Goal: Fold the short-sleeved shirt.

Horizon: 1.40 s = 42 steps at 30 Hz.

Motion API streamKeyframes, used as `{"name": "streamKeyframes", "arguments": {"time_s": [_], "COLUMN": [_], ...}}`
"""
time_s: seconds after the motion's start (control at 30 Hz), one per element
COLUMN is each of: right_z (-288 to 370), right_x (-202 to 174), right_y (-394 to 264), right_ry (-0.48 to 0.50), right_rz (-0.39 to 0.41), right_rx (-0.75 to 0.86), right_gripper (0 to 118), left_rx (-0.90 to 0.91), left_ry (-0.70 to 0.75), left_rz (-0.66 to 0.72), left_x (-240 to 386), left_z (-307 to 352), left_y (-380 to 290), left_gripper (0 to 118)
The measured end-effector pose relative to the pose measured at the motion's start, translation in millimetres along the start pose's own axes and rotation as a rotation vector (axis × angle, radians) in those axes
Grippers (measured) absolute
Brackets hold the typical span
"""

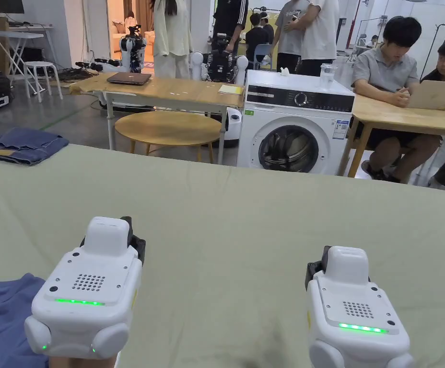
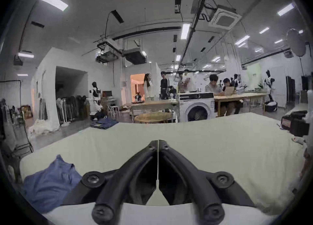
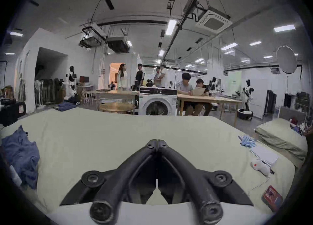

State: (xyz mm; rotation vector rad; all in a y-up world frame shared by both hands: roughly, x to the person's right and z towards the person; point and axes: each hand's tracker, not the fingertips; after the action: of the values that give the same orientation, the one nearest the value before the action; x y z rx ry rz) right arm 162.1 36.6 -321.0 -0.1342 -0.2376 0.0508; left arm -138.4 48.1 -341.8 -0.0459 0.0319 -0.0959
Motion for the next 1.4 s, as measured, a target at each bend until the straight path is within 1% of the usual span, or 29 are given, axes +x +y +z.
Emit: {"name": "streamKeyframes", "arguments": {"time_s": [0.17,0.23,0.3,0.37,0.43,0.63,0.67,0.73,0.83,0.93,1.0,1.03,1.07,1.1,1.13,1.17,1.2,1.23,1.33,1.4], "right_z": [3,4,4,4,3,7,9,13,19,23,25,26,27,27,27,26,26,26,23,22], "right_x": [-5,-7,-14,-26,-43,-105,-119,-140,-173,-202,-216,-221,-226,-230,-233,-235,-237,-239,-239,-237], "right_y": [9,13,17,22,26,35,38,42,45,42,36,33,30,27,23,19,16,13,4,0], "right_ry": [0.002,0.032,0.043,0.076,0.096,0.228,0.263,0.302,0.384,0.459,0.481,0.490,0.503,0.514,0.521,0.530,0.541,0.544,0.553,0.547], "right_rz": [0.007,-0.012,-0.013,-0.015,-0.006,0.012,0.019,0.018,0.024,0.047,0.079,0.089,0.096,0.103,0.107,0.113,0.118,0.122,0.134,0.145], "right_rx": [0.012,0.006,0.007,0.014,0.014,0.032,0.031,0.030,0.014,-0.010,-0.018,-0.021,-0.026,-0.036,-0.045,-0.056,-0.066,-0.077,-0.104,-0.117], "right_gripper": [0,0,0,0,0,0,0,0,0,0,0,0,0,0,0,0,0,0,0,0], "left_rx": [-0.012,-0.022,-0.048,-0.070,-0.065,-0.076,-0.081,-0.097,-0.151,-0.263,-0.330,-0.365,-0.421,-0.473,-0.502,-0.540,-0.574,-0.606,-0.706,-0.782], "left_ry": [-0.004,0.018,0.018,0.036,0.076,0.172,0.202,0.262,0.322,0.341,0.341,0.342,0.333,0.334,0.318,0.297,0.283,0.275,0.224,0.213], "left_rz": [-0.015,0.000,0.031,0.051,0.062,0.035,0.037,0.036,0.040,0.063,0.073,0.061,0.062,0.062,0.059,0.081,0.106,0.137,0.239,0.267], "left_x": [-6,-14,-28,-46,-64,-119,-130,-150,-184,-221,-243,-253,-264,-273,-283,-292,-299,-306,-326,-332], "left_z": [3,5,5,8,13,33,37,45,53,60,65,65,65,66,65,64,61,58,46,32], "left_y": [1,1,1,2,2,10,13,17,19,18,13,10,6,2,-1,-5,-8,-12,-27,-40], "left_gripper": [0,0,0,0,0,0,0,0,0,0,0,2,9,21,38,60,71,77,78,78]}}
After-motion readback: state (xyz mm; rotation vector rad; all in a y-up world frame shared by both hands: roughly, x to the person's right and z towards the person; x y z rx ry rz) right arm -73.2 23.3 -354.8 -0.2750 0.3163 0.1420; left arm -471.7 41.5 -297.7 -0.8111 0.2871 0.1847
